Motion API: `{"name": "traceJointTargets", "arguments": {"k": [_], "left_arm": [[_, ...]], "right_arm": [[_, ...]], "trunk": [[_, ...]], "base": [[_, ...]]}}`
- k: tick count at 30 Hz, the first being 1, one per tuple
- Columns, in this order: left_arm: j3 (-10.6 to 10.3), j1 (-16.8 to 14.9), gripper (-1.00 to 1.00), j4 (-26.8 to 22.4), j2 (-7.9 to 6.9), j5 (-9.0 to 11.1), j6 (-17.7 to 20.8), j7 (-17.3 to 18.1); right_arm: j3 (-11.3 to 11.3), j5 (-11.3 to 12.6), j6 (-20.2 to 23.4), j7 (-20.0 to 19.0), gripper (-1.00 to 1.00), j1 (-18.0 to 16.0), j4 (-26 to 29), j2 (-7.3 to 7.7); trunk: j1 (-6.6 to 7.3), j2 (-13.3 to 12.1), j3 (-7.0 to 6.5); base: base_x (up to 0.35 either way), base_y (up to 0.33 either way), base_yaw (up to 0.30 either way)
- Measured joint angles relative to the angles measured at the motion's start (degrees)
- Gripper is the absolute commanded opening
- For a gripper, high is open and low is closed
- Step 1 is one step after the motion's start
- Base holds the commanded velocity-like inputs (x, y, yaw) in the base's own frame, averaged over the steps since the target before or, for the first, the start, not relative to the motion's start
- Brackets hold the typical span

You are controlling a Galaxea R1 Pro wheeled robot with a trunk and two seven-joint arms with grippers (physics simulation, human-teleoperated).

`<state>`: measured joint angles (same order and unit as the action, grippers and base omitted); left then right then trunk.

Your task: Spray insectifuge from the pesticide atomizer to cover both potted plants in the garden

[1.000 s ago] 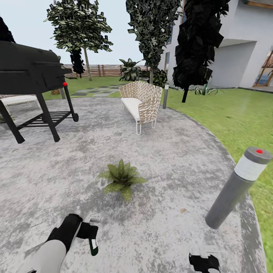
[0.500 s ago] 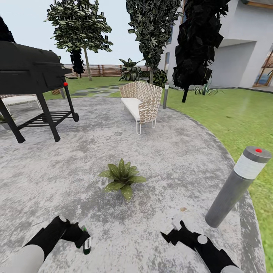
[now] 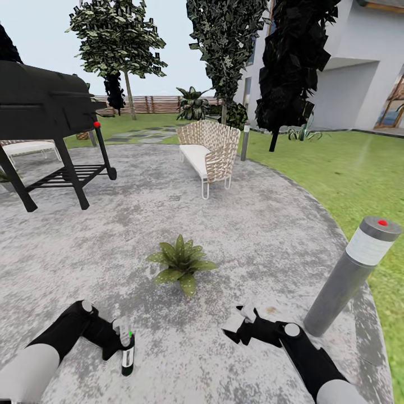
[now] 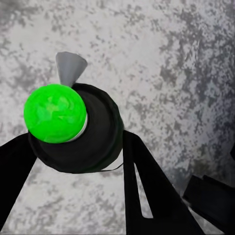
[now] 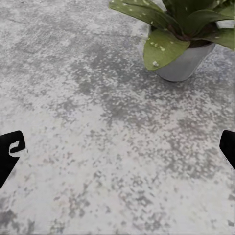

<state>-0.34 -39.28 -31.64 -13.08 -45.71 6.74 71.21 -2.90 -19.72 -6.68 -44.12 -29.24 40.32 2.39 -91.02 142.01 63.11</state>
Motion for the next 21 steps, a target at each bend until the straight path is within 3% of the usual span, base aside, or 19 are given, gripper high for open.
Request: {"name": "traceJointTargets", "arguments": {"k": [4,16,17,18,19,21], "left_arm": [[0.1,-1.1,-1.00,-1.3,0.21,0.1,-0.6,-0.1],[-0.1,-0.8,-1.00,-5.2,3.70,-0.4,-3.0,-3.3],[-0.4,-0.8,-1.00,-5.5,4.03,-0.4,-3.3,-3.6],[-0.7,-0.8,-1.00,-5.8,4.37,-0.4,-3.6,-3.9],[-2.3,-0.8,-1.00,-6.7,4.57,-0.3,-7.9,-6.1],[-5.0,-0.8,-1.00,-6.7,4.72,-0.4,-8.3,-6.2]], "right_arm": [[-0.3,0.0,0.1,-0.4,1.00,0.0,0.5,-0.71],[-3.4,-0.1,0.1,-1.8,1.00,0.0,0.4,-1.68],[-3.7,-0.1,0.1,-2.1,-1.00,0.0,0.5,-2.00],[-4.1,-0.1,0.1,-2.4,-1.00,0.0,0.5,-2.31],[-10.4,-0.1,0.1,-6.6,-1.00,0.0,0.6,-3.23],[-10.8,-0.1,0.1,-7.1,-1.00,0.0,0.6,-3.70]], "trunk": [[0.00,0.0,0.00],[0.00,0.0,0.00],[0.00,0.0,0.00],[0.00,0.0,0.00],[0.00,0.0,0.00],[0.00,0.0,0.00]], "base": [[0.000,0.000,0.000],[0.000,0.000,0.000],[0.000,0.000,0.000],[0.000,0.000,0.000],[0.000,0.000,0.000],[0.000,0.000,0.000]]}}
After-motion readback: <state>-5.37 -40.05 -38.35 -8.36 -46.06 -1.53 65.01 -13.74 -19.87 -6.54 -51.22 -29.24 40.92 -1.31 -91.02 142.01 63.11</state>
